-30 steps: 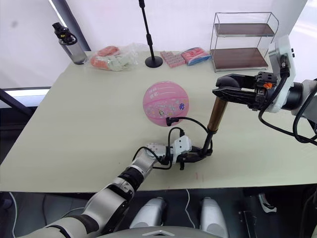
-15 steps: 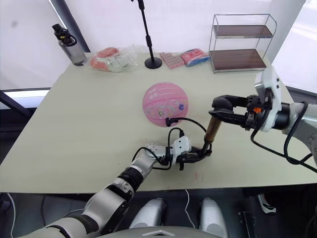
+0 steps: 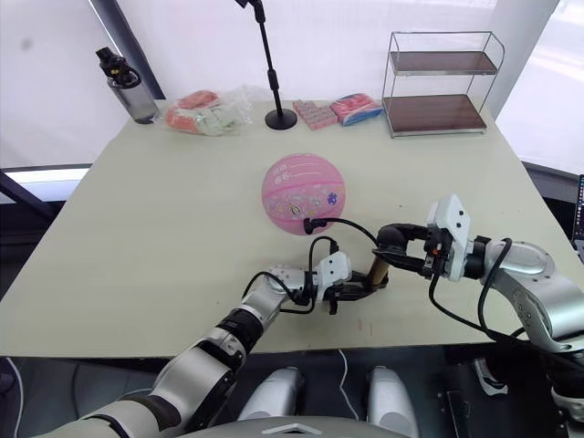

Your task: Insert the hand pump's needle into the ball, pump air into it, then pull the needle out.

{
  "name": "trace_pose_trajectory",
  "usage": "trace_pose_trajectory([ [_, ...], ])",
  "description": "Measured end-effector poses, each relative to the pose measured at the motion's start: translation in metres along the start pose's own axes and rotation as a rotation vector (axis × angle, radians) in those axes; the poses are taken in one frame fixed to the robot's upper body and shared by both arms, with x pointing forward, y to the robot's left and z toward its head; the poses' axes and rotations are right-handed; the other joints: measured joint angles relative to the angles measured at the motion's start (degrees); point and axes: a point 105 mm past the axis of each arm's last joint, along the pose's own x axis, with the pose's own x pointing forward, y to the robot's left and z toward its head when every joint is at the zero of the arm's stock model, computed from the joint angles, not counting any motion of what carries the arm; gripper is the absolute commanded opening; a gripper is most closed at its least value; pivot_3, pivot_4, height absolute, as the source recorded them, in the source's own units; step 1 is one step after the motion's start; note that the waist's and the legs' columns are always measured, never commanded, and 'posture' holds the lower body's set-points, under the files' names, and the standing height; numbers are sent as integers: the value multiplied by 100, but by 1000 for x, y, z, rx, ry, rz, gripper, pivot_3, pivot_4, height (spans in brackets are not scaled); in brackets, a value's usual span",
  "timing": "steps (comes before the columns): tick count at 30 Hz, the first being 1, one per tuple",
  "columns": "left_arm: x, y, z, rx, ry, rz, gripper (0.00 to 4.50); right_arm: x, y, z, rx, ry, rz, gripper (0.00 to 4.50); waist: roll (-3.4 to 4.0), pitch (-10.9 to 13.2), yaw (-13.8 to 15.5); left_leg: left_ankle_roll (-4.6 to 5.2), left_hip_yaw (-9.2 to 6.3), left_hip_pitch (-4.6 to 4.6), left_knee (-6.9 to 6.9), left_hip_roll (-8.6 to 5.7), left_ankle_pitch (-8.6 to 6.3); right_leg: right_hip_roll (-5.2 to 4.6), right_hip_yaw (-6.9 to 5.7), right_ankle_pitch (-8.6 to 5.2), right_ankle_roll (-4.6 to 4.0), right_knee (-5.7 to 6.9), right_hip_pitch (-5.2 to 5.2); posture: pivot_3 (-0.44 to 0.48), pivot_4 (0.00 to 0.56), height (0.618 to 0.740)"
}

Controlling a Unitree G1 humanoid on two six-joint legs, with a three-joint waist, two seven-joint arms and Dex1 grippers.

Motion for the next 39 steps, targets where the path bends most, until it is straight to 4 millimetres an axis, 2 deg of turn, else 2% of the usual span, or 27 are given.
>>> trace_pose_trajectory([
  [5, 0, 1, 2, 2, -5, 1, 1093, -1, -4, 8, 35, 9, 2, 1878, 8, 18, 1, 0, 0, -6, 0, 0, 0, -1, 0, 0, 0, 0, -4, 0, 150, 731],
  [7, 0, 1, 4, 4, -11, -2, 1093, -3, -8, 18, 60, -3, 2, 1878, 27, 36, 7, 1, 1, -15, 2, -3, 1, -2, 1, 1, 0, 0, -12, 0, 150, 731],
  [10, 1, 1, 5, 7, -16, -9, 1093, -12, -13, 48, 51, -44, 9, 1878, 34, 55, 16, 1, -6, -17, 0, -4, 1, -1, -4, 0, -1, -1, -14, 0, 150, 731],
  [17, 0, 2, 6, 7, -19, -4, 1093, -30, -15, 100, 12, -97, 29, 1878, 38, 74, 15, 1, -3, -19, 2, -5, 1, -4, -3, 0, 0, -1, -14, 0, 150, 731],
  [23, 0, 2, 6, 7, -20, -5, 1093, -40, -14, 126, -13, -111, 34, 1878, 38, 76, 15, 1, -1, -19, 2, -5, 1, -4, -3, 0, 0, -1, -15, 0, 150, 731],
  [34, 1, 1, 7, 12, -24, -10, 1093, -41, -14, 128, 40, -95, 36, 1878, 40, 84, 17, 1, 3, -34, 1, -6, 1, -4, 0, 1, 0, -1, -33, 0, 150, 731],
  [36, 1, 1, 7, 12, -23, -10, 1093, -42, -12, 126, 27, -97, 37, 1878, 39, 82, 16, 1, 3, -33, 1, -5, 1, -4, 0, 1, 0, -1, -32, 0, 150, 731],
  [39, 0, 1, 6, 11, -20, -8, 1093, -41, -9, 111, 2, -70, 27, 1878, 37, 76, 14, 1, 5, -26, 1, -5, 1, -3, 1, 1, 1, 0, -28, 0, 150, 731],
])
